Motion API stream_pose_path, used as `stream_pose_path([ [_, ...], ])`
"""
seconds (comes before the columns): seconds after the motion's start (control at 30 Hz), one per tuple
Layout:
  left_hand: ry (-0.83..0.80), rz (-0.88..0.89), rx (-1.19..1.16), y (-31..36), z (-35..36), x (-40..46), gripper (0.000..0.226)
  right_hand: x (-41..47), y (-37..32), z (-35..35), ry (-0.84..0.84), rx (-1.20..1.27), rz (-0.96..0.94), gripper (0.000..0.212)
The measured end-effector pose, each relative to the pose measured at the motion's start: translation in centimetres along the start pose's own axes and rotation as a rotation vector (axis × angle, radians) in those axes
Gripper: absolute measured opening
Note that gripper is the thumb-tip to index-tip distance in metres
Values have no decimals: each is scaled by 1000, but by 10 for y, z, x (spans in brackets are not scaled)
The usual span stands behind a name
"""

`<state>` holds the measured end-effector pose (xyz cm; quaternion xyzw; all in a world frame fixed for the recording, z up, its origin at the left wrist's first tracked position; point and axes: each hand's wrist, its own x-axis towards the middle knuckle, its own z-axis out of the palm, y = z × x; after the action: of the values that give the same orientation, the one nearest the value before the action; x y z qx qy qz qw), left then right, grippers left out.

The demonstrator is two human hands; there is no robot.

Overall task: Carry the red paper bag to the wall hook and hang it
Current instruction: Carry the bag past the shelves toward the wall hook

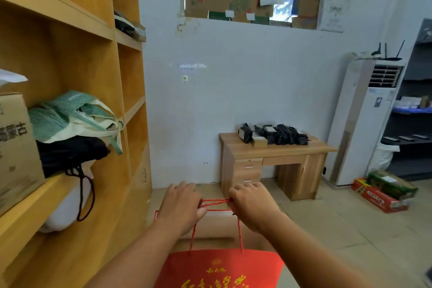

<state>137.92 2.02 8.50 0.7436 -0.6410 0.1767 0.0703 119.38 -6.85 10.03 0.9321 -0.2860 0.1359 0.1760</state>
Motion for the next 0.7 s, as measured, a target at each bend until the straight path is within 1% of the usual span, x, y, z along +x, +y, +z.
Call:
stream_pose_path([
  [0.17, -11, -11, 29, -26, 43, 79, 29, 74, 39, 56, -23, -2, -18, 18],
  [0.37, -20, -43, 67, -53, 77, 179, 31, 163, 94, 106, -19, 42, -32, 23],
  [0.5, 13, -53, 71, -69, 95, 244, 29, 225, 135, 135, -5, 30, -38, 21],
  [0.7, 35, -78, 56, -103, 134, 329, 25, 309, 172, 181, -36, 43, -65, 16],
])
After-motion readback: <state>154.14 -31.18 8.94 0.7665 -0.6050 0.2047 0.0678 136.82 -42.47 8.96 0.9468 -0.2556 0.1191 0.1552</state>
